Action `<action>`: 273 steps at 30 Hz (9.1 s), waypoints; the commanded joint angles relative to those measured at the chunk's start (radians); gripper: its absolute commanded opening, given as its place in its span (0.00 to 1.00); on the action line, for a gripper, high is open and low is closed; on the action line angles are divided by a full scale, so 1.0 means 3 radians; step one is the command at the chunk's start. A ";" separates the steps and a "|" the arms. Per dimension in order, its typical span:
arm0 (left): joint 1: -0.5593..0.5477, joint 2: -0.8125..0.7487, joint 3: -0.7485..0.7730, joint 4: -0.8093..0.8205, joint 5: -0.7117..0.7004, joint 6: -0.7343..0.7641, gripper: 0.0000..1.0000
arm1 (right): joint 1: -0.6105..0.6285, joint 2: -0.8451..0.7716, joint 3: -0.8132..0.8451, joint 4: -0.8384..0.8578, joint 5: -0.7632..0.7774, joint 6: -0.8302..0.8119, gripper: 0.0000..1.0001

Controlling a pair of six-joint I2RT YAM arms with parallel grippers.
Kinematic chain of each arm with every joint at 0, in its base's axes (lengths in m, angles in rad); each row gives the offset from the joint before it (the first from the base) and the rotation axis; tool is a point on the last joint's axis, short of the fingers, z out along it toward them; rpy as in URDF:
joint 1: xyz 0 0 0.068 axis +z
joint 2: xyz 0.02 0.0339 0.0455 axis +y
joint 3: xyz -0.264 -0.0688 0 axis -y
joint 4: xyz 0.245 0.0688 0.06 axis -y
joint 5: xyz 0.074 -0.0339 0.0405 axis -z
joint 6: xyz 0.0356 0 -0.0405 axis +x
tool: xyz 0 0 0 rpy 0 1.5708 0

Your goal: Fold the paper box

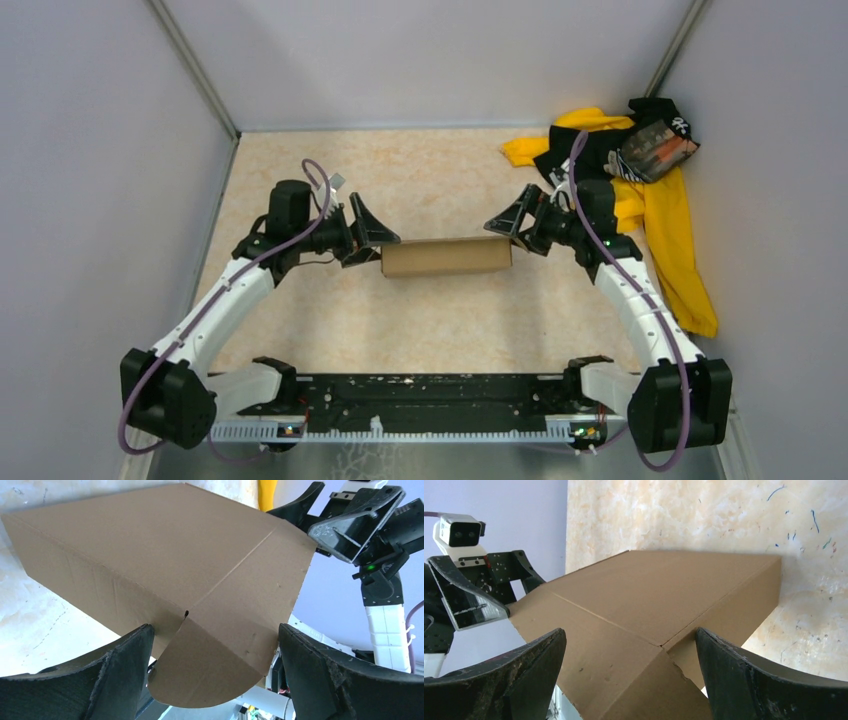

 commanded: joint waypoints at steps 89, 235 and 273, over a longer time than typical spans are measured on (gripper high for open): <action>0.1132 0.0243 0.0228 0.0399 0.0264 0.0610 0.99 | -0.0314 0.0886 0.0729 -0.0322 0.0060 -0.0623 0.99; -0.0274 -0.0125 0.0760 -0.0661 -0.2480 0.2975 0.68 | 0.2153 0.0099 0.0802 -0.0471 0.3230 -0.2100 0.14; -0.0261 -0.0076 0.0765 -0.0668 -0.2370 0.2959 0.67 | 0.2153 -0.0039 0.0795 -0.0398 0.3424 -0.2109 0.13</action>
